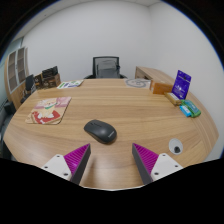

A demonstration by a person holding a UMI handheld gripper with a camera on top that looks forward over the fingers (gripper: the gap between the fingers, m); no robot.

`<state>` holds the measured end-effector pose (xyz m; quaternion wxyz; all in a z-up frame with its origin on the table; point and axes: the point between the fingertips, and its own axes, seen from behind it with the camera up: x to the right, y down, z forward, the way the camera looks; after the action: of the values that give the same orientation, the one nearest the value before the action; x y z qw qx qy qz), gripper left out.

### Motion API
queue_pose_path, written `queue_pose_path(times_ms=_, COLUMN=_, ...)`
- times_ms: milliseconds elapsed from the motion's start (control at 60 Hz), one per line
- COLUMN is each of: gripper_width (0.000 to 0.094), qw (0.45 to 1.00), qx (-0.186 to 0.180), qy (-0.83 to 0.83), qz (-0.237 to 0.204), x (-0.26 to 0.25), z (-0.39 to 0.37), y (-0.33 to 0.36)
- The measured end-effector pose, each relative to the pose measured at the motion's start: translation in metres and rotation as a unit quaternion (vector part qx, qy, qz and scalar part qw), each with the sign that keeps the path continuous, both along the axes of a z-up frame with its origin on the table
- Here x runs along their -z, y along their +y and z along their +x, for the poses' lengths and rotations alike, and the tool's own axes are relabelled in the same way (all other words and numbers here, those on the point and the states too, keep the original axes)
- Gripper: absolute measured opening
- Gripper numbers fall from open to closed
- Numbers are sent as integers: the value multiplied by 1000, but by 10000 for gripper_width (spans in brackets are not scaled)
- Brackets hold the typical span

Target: Arrange mouse

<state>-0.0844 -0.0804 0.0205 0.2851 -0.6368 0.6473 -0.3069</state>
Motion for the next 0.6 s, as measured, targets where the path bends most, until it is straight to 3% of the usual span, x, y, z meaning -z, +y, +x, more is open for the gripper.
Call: queue_pose_path(times_ms=600, gripper_width=865, qw=1000, qx=-13, qy=1, qz=-6, x=30, z=86, y=8)
